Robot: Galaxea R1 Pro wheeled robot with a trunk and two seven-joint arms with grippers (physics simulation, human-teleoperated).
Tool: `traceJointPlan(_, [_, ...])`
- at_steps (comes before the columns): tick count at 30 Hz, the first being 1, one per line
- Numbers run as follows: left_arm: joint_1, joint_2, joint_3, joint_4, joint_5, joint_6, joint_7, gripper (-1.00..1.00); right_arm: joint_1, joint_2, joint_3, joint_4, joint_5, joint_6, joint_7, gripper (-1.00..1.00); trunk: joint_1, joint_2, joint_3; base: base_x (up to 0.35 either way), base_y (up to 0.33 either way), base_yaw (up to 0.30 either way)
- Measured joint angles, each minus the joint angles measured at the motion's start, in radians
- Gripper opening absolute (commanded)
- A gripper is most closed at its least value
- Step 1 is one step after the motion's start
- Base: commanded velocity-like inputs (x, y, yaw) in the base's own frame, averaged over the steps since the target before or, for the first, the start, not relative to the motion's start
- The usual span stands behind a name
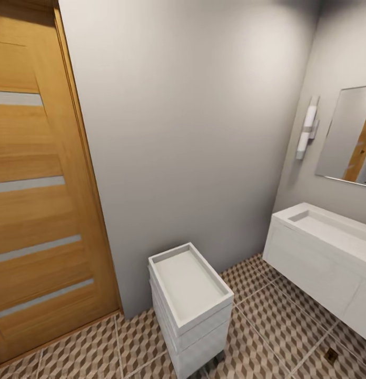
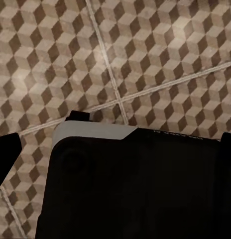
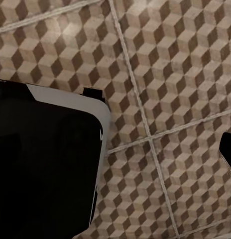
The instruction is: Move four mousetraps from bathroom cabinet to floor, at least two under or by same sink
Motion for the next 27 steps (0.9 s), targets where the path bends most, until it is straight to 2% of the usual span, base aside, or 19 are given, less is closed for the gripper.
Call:
traceJointPlan(10, [0.000, 0.000, 0.000, 0.000, 0.000, -0.001, 0.000, 1.00, -0.001, 0.000, 0.000, 0.000, 0.000, -0.003, 0.001, 1.00, 0.000, 0.000, 0.000, 0.000, 0.000, 0.274])
traceJointPlan(22, [0.000, 0.000, 0.000, 0.000, 0.000, -0.001, 0.000, 1.00, 0.001, 0.000, 0.000, 0.000, 0.000, -0.003, 0.001, 1.00, 0.000, 0.000, 0.000, 0.000, 0.000, 0.055])
traceJointPlan(27, [0.000, 0.000, 0.000, 0.000, 0.000, -0.001, 0.000, 1.00, 0.000, -0.001, 0.000, 0.000, 0.000, -0.004, 0.001, 1.00, 0.000, 0.000, 0.000, 0.000, 0.000, 0.174])
